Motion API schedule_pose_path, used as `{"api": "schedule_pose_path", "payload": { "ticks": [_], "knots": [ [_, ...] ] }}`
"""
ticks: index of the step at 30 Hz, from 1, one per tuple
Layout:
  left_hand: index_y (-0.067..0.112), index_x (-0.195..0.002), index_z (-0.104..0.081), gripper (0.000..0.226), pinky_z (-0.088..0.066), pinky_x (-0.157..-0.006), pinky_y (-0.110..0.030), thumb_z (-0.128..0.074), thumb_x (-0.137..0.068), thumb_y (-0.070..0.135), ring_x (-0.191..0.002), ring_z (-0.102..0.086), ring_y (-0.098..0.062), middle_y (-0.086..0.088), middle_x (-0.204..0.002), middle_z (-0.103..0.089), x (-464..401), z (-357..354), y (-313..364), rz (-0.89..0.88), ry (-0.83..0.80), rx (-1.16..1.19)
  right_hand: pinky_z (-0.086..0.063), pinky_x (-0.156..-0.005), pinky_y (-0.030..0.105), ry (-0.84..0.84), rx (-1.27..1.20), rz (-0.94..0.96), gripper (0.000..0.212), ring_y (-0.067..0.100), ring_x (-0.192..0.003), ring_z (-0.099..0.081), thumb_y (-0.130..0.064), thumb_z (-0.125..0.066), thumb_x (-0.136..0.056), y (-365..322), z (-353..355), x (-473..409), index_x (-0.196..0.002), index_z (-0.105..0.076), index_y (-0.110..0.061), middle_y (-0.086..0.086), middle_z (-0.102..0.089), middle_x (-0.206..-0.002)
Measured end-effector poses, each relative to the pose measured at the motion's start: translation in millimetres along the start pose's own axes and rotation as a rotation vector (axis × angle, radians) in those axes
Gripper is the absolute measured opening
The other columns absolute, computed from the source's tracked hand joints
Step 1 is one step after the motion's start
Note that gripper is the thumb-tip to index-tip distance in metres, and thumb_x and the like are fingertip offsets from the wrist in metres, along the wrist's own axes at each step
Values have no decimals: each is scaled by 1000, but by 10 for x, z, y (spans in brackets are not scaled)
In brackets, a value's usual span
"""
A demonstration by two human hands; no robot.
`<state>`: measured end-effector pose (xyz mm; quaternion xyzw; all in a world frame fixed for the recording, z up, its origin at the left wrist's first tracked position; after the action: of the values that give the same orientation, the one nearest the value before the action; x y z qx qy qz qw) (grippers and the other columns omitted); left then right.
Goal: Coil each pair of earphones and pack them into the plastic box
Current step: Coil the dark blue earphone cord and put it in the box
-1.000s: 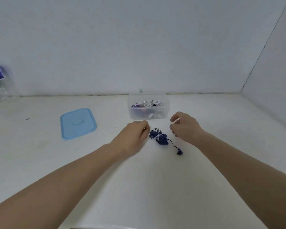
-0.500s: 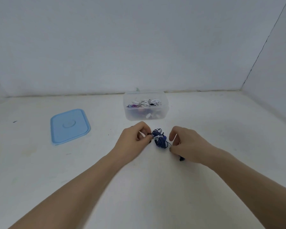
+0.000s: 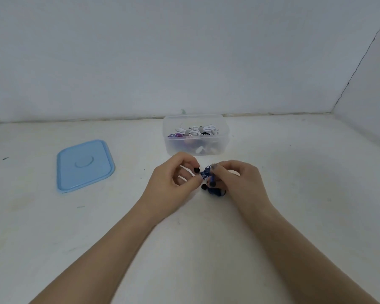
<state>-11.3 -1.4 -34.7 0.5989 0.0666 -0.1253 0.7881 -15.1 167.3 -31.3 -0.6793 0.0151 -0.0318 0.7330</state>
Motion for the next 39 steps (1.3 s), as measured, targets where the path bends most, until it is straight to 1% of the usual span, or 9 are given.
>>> {"api": "schedule_pose_path", "payload": {
  "ticks": [5,10,12,14,19,22,28,33,39],
  "knots": [
    [22,-89,-64,21,-48,-64,-18,-83,-82,15,-60,-59,-7,3,-80,-68,-10,-20,2,14,3,7,-54,-63,16,-38,-125,-4,20,15,-79,-77,5,-56,-89,39,1,-21,-95,-74,-2,7,-79,-85],
    [22,-87,-63,19,-50,-66,-18,-77,-87,9,-59,-62,-6,6,-73,-69,-27,-27,-12,-19,34,-67,-53,-68,14,-122,-40,75,25,12,-86,-75,9,-63,-86,64,-10,-46,-100,-76,-7,2,-79,-92],
    [23,-87,-63,19,-54,-68,-25,-74,-90,8,-65,-68,-13,4,-74,-71,-28,-21,-11,-18,44,-80,-53,-70,15,-150,-27,88,27,14,-87,-76,10,-62,-86,76,-3,-54,-103,-75,-7,3,-79,-93],
    [21,-87,-63,18,-58,-74,-33,-71,-91,5,-73,-74,-20,4,-77,-71,-29,-2,-17,-7,62,-35,-56,-73,20,-178,-26,124,31,18,-89,-75,13,-60,-85,77,-6,-51,-104,-73,-7,6,-78,-95],
    [7,-91,-64,7,-53,-69,-17,-66,-95,2,-68,-72,-13,0,-73,-72,-54,49,-12,-15,81,75,-60,-87,42,-180,84,213,22,22,-88,-74,2,-72,-82,87,-56,-49,-93,-76,-17,2,-76,-91],
    [6,-91,-64,7,-52,-67,-17,-64,-97,2,-65,-69,-12,4,-70,-70,-67,43,-21,-17,66,80,-61,-80,38,-187,62,233,9,24,-80,-73,-8,-77,-84,80,-68,-55,-90,-75,-15,4,-76,-85],
    [9,-92,-66,14,-57,-72,-25,-56,-100,1,-68,-70,-18,1,-75,-70,-72,39,-48,-16,60,73,-47,-60,17,-184,46,220,6,7,-59,-61,-12,-70,-92,74,-65,-73,-89,-75,-11,-2,-70,-70],
    [13,-94,-66,20,-57,-78,-28,-53,-100,-1,-71,-70,-17,-5,-77,-71,-66,42,-60,-12,49,31,-44,-56,18,-182,-23,198,9,12,-57,-55,-9,-64,-95,84,-47,-101,-93,-73,-7,1,-66,-68],
    [13,-93,-67,20,-52,-74,-17,-57,-95,-4,-70,-69,-11,-7,-79,-70,-47,34,-22,3,45,14,-44,-56,24,-173,-106,171,10,15,-58,-55,-5,-61,-96,75,-29,-114,-92,-70,-7,5,-68,-71]
  ]
}}
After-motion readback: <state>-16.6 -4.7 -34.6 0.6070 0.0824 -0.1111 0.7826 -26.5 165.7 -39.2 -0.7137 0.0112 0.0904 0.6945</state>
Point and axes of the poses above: each hand's wrist, its own x-axis away from the middle knuckle, its own z-axis out of the back of the hand, y = z × x, the point moved 2 cm from there along -x, towards the middle knuckle
